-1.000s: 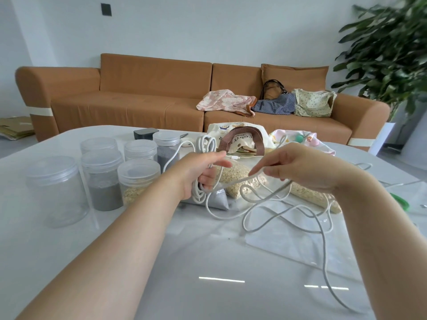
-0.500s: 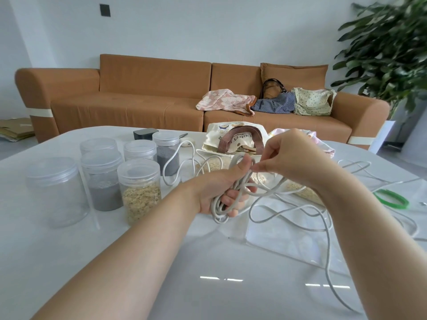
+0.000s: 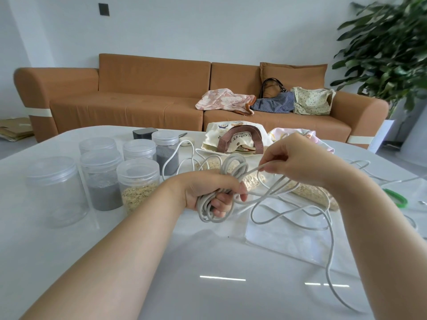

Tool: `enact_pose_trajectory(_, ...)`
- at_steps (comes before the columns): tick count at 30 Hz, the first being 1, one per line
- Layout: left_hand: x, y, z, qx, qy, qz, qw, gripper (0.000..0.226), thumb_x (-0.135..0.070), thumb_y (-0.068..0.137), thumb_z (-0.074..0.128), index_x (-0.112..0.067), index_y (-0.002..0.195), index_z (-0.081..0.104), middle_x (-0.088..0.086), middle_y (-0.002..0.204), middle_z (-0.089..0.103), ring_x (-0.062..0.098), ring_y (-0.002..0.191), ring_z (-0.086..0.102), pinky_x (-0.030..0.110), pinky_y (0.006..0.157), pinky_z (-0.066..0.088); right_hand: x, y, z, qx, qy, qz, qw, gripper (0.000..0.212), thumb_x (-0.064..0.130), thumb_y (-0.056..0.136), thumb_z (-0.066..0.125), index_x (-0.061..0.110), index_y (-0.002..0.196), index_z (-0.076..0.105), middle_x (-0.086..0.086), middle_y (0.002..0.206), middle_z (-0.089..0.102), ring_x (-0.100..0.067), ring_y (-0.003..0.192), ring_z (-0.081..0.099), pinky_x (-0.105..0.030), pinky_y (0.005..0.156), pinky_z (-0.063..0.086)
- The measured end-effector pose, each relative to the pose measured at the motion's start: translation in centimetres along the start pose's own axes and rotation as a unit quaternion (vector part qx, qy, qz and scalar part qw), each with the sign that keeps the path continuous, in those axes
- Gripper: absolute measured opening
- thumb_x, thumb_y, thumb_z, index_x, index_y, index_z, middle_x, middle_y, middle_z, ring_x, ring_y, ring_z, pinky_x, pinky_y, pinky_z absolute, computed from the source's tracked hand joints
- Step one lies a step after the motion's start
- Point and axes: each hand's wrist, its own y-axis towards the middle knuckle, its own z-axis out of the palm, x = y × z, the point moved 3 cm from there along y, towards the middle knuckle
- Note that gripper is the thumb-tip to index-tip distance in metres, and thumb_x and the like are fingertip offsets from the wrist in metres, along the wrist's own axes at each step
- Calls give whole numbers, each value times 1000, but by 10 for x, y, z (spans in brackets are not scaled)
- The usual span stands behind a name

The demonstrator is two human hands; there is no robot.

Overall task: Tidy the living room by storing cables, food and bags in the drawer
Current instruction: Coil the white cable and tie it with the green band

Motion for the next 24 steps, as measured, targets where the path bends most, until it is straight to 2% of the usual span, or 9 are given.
enact_pose_trajectory(3, -4, 2, -3, -84, -21, 19, 996, 28, -15, 95, 47, -8, 68, 51, 0, 50, 34, 6, 34, 31, 14, 37, 22, -6, 3, 1, -51, -17, 49, 997, 17, 20, 81, 72, 18, 64, 68, 5, 51, 53, -6, 45, 42, -17, 45, 31)
enact_pose_trajectory(6, -5, 7, -3, -127, -42, 61, 989, 27, -5, 93, 49, -5, 66, 48, 6, 52, 43, 8, 33, 37, 14, 35, 25, -10, 5, 2, -83, -32, 83, 993, 23, 27, 80, 73, 11, 64, 71, 1, 44, 46, -11, 41, 37, -24, 45, 28)
enact_pose_trajectory(10, -2, 8, -9, -137, -41, 62, 988, 24, -4, 93, 52, -3, 68, 56, 7, 54, 55, 12, 41, 49, 18, 38, 39, -8, 5, 4, -44, 16, 46, 998, 24, 15, 90, 60, 18, 70, 73, 7, 34, 35, -9, 33, 25, -16, 37, 20)
enact_pose_trajectory(12, -1, 8, -12, -131, -58, 67, 987, 24, -2, 94, 48, -4, 75, 62, 5, 57, 62, 13, 49, 57, 19, 41, 44, -8, 3, 4, -10, 19, 26, 999, 28, 8, 92, 55, 20, 76, 74, 7, 39, 39, -8, 38, 22, -16, 38, 20)
enact_pose_trajectory(15, 0, 6, -13, -110, -108, 68, 986, 24, 2, 95, 40, -6, 85, 61, 1, 54, 62, 13, 55, 66, 24, 51, 51, -7, 2, 6, 3, -15, 6, 1000, 32, 6, 90, 55, 27, 74, 72, 0, 51, 46, -14, 47, 31, -19, 42, 24)
enact_pose_trajectory(17, 1, 4, -11, -91, -107, 66, 988, 23, 1, 96, 38, -7, 87, 57, -2, 49, 54, 12, 51, 63, 25, 54, 51, -6, 4, 6, -45, -17, -1, 999, 25, 7, 89, 59, 23, 76, 74, 5, 53, 53, -18, 53, 43, -24, 49, 31)
enact_pose_trajectory(19, 2, 4, -8, -69, -101, 58, 991, 21, -1, 97, 38, -7, 86, 55, -4, 44, 43, 10, 42, 52, 21, 49, 46, -4, 5, 4, -101, -9, -6, 995, 17, 8, 88, 62, 16, 81, 75, 12, 56, 56, -18, 56, 50, -22, 52, 36)
enact_pose_trajectory(22, 2, 5, -1, -50, -70, 31, 996, 15, -9, 97, 45, -8, 87, 56, -8, 42, 31, 4, 36, 34, 16, 43, 32, 3, 5, 2, -142, 13, -28, 989, 11, 8, 86, 64, 11, 83, 74, 1, 66, 64, -8, 58, 50, -19, 56, 38)
enact_pose_trajectory(24, 3, 7, 5, -37, -34, 8, 999, 15, -15, 96, 50, -8, 86, 59, -9, 42, 26, 2, 34, 27, 14, 42, 28, 8, 4, 3, -160, 37, -45, 985, 11, 6, 85, 64, 9, 83, 74, -3, 70, 65, -9, 60, 51, -19, 59, 39)
